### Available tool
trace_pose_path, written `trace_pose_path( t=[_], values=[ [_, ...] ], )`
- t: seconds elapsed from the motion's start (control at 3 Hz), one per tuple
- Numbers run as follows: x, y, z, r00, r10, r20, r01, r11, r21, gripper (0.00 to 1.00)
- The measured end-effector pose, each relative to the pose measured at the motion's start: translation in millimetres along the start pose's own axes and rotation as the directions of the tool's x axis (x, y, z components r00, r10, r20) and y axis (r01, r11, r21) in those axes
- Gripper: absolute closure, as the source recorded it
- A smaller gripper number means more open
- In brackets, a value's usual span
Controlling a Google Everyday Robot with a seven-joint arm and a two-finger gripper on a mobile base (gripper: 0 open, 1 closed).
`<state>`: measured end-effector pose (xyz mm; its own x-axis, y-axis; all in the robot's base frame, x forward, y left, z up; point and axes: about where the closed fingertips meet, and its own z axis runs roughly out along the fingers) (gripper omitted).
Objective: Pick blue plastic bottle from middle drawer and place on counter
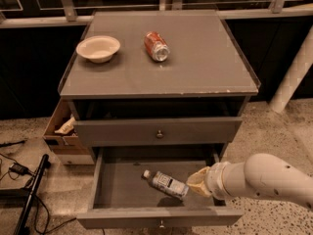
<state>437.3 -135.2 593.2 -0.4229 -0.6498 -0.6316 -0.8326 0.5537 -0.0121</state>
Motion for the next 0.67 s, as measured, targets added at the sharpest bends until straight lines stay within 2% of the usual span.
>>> trace_pose_path(
  t=[0.33,0.67],
  values=[
    [5.3,-1.5,12.4,1.000,-0.013,0.027,0.012,0.9996,0.024,1.00],
    [4.6,0.6,45.1,0.996,-0.036,0.079,0.033,0.9987,0.039,1.00]
  ],
)
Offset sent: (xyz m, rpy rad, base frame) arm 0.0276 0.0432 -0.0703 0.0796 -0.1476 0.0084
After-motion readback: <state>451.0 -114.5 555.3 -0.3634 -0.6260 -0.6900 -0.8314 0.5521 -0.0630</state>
